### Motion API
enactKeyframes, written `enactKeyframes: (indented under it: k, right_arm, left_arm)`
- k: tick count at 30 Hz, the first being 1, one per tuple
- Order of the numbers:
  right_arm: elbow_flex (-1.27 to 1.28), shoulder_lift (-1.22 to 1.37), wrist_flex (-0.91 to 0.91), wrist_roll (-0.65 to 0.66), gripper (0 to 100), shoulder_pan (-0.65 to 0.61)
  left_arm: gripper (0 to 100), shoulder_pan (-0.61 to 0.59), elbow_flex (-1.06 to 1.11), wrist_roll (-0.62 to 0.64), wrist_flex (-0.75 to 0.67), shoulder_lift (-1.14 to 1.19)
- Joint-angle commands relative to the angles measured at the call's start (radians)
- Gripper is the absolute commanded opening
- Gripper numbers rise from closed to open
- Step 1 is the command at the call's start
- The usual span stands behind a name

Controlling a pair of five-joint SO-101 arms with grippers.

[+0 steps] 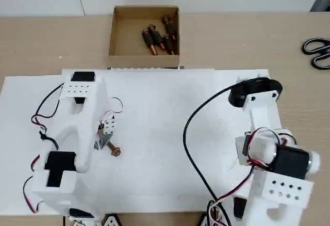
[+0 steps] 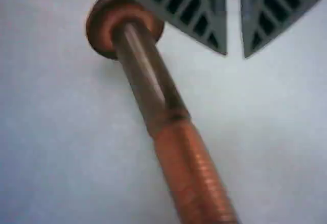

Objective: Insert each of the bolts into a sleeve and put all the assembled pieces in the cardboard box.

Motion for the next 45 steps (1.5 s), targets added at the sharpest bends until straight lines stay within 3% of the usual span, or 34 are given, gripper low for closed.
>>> enactKeyframes:
  k: [1, 6, 17, 27, 37, 45]
  right_arm:
    - [-0.003, -0.015, -0.01, -0.009, 0.2, 0.012]
    - [-0.003, -0.015, -0.012, -0.009, 0.2, 0.012]
    - [-0.003, -0.015, -0.012, -0.009, 0.2, 0.012]
    - [-0.003, -0.015, -0.012, -0.009, 0.2, 0.012]
    - [-0.003, -0.015, -0.012, -0.009, 0.2, 0.012]
    - [-0.003, -0.015, -0.012, -0.009, 0.2, 0.012]
  left_arm:
    - [1, 0.023, -0.041, 0.086, 0.029, 0.0]
    - [1, 0.029, -0.041, 0.153, 0.029, 0.0]
    - [1, 0.058, -0.111, 0.15, 0.029, -0.087]
    - [10, 0.097, -0.108, 0.153, 0.029, -0.103]
    - [10, 0.094, 0.005, 0.15, 0.028, -0.103]
    - [10, 0.092, 0.09, 0.15, -0.068, -0.103]
